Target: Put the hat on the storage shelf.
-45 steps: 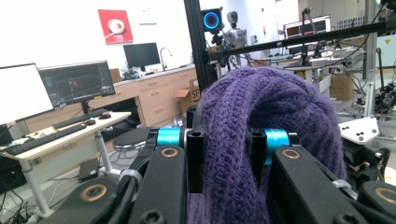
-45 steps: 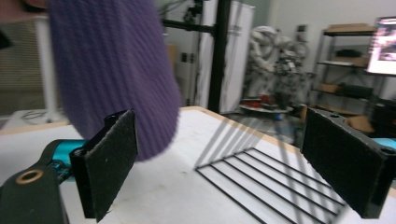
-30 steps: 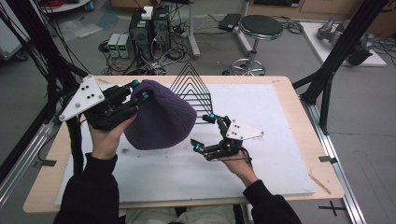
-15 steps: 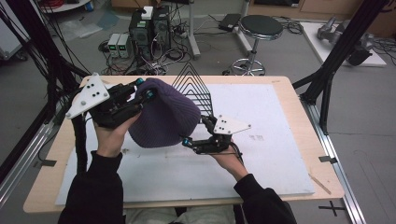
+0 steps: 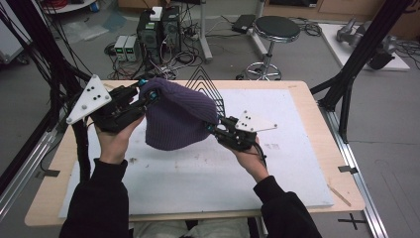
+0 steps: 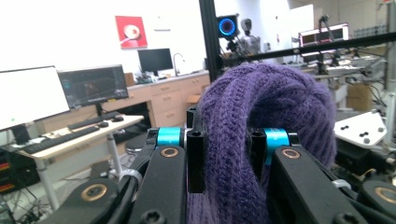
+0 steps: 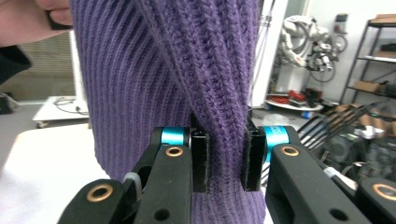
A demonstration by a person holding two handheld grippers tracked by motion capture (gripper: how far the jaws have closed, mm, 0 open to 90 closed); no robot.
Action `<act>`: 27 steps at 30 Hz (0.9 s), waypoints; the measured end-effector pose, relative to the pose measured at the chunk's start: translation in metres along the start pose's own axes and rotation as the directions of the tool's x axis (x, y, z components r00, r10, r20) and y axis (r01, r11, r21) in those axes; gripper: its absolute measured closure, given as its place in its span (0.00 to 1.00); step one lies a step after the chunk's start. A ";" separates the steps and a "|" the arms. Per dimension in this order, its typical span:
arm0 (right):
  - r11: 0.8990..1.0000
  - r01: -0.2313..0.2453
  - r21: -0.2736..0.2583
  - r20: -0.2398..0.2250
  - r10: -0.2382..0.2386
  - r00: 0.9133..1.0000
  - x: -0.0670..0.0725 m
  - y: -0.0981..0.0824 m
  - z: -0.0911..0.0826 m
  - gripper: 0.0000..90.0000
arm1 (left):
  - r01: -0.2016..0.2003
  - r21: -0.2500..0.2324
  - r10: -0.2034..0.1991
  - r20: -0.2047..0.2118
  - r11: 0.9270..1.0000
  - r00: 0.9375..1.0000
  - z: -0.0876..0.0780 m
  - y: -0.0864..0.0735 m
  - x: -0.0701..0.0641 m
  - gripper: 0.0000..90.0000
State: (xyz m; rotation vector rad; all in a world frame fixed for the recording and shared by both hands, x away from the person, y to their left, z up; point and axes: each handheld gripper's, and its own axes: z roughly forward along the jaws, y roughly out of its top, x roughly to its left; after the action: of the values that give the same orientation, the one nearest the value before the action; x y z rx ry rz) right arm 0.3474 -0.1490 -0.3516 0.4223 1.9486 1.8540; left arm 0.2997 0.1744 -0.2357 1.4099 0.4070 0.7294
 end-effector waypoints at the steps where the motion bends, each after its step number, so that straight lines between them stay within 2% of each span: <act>1: 1.000 0.000 0.000 0.000 0.000 1.000 0.000 0.000 0.000 0.87 | -0.001 -0.003 0.001 -0.007 1.000 1.000 0.000 0.000 0.002 0.85; 5: 1.000 0.007 0.010 0.046 -0.008 0.999 -0.007 0.015 0.002 0.87 | -0.001 -0.014 0.001 -0.035 1.000 0.999 0.001 0.002 0.008 0.85; 10: 1.000 0.012 0.016 0.081 -0.014 0.997 -0.013 0.029 0.006 0.87 | -0.023 -0.023 0.022 -0.070 0.999 0.997 0.003 0.002 0.021 0.86; 11: 0.999 0.028 0.018 0.100 -0.029 0.995 -0.014 0.035 0.009 0.87 | -0.026 -0.023 0.024 -0.082 0.999 0.996 0.004 0.002 0.024 0.86; 14: 0.999 0.039 0.021 0.115 -0.042 0.993 -0.015 0.041 0.012 0.87 | -0.044 -0.029 0.041 -0.103 0.999 0.994 0.007 0.004 0.033 0.86; 16: 0.998 0.061 0.027 0.151 -0.065 0.986 -0.017 0.048 0.017 0.87 | -0.059 -0.031 0.055 -0.119 0.998 0.991 0.009 0.006 0.038 0.86; 18: 0.998 0.063 0.028 0.158 -0.066 0.985 -0.018 0.051 0.019 0.87 | -0.076 -0.042 0.070 -0.128 0.996 0.989 0.013 0.008 0.043 0.86; 20: 0.997 0.070 0.030 0.198 -0.074 0.977 -0.022 0.056 0.024 0.87 | -0.098 -0.041 0.092 -0.141 0.994 0.986 0.017 0.010 0.046 0.86; 21: 0.997 0.070 0.030 0.198 -0.074 0.977 -0.022 0.056 0.024 0.87 | -0.110 -0.039 0.103 -0.150 0.993 0.983 0.020 0.011 0.048 0.86; 23: 0.996 0.080 0.028 0.222 -0.084 0.971 -0.025 0.060 0.026 0.87 | -0.121 -0.038 0.114 -0.158 0.992 0.981 0.025 0.013 0.052 0.86; 24: 0.997 0.071 0.024 0.237 -0.075 0.969 -0.026 0.062 0.027 0.87 | -0.122 -0.039 0.115 -0.160 0.992 0.980 0.026 0.013 0.053 0.86; 27: 0.995 0.094 0.017 0.265 -0.095 0.959 -0.031 0.067 0.028 0.87 | -0.100 -0.047 0.092 -0.159 0.994 0.983 0.033 0.016 0.059 0.86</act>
State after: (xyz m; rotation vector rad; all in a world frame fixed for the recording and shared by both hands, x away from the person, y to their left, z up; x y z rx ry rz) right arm 0.3837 -0.1347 -0.2825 0.5392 1.7609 1.6404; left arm 0.3605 0.1894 -0.2058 1.3316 0.4399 0.9273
